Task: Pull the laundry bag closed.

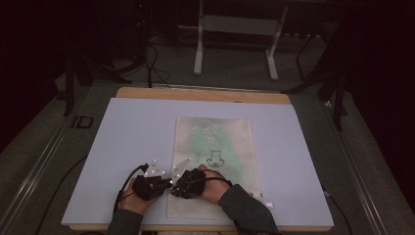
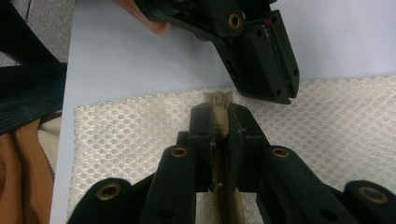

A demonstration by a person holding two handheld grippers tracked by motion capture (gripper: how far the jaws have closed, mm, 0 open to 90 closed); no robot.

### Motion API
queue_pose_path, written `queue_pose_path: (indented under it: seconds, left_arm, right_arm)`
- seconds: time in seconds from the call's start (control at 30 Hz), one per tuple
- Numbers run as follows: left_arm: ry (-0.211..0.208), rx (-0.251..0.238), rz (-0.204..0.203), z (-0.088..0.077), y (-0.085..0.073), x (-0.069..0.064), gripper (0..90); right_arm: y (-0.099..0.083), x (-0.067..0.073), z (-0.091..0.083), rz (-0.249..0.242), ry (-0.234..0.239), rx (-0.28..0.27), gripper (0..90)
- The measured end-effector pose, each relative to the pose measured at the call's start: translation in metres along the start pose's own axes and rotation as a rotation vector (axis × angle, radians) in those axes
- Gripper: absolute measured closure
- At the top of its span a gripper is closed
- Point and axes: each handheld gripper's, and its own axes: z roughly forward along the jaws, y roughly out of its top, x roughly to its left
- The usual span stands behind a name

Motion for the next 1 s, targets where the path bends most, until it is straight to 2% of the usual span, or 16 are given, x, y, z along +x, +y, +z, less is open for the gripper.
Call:
queue_pose_path:
  seconds: [0.53, 0.73, 0.83, 1.0]
  left_arm:
    - [0.007, -0.022, 0.001, -0.001, 0.0008, -0.0008, 88.1]
    - [0.004, -0.012, 0.016, 0.0006, 0.0011, -0.0017, 88.7]
    - [0.007, 0.008, 0.019, 0.0024, 0.0008, -0.0016, 88.7]
    - [0.001, 0.017, 0.007, 0.0033, 0.0007, -0.0008, 88.6]
  right_arm:
    - [0.0, 0.0012, -0.0002, -0.001, -0.004, 0.004, 81.3]
    - [-0.0004, 0.001, 0.0, -0.005, -0.006, -0.002, 81.3]
    - [-0.0005, 0.0009, 0.0, -0.005, -0.005, -0.003, 81.3]
    - [-0.0007, 0.0015, -0.0002, -0.003, -0.006, -0.002, 81.4]
